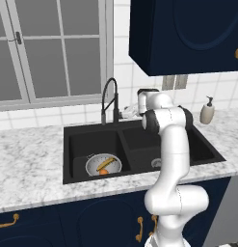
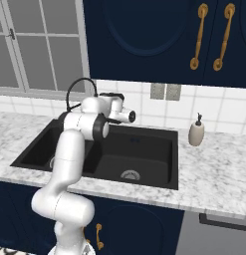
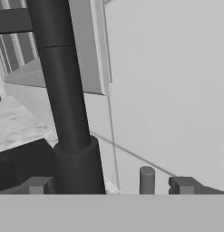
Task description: Put the colander in the sink, put the banana, tangerine in the colander, and turn on the sink faucet and pour water over the colander.
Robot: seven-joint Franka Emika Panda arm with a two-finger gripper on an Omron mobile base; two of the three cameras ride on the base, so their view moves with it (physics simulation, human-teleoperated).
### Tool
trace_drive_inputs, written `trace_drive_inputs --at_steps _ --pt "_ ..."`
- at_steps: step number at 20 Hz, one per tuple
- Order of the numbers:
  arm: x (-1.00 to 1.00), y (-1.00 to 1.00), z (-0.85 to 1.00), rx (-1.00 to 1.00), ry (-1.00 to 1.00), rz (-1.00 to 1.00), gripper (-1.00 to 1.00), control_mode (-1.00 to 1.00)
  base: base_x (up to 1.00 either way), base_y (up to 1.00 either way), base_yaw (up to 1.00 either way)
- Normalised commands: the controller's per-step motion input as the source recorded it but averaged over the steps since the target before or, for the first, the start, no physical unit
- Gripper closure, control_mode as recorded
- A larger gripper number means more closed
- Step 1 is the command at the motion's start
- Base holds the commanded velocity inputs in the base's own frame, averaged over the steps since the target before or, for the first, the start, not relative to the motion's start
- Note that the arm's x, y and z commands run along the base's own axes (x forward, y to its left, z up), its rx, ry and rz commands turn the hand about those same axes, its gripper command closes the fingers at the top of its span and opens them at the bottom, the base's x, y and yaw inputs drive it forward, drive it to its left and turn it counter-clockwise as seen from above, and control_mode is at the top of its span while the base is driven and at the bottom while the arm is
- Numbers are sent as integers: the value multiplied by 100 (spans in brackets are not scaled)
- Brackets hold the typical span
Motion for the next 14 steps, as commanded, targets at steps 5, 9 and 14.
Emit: trace_drive_inputs --at_steps 5,9,14 --pt "0 -4 0 0 -2 -16 -100 -100 0 0 0" --pt "0 -2 0 0 0 -4 -100 -100 0 0 0" --pt "6 -7 0 0 0 -9 100 -100 0 0 0"
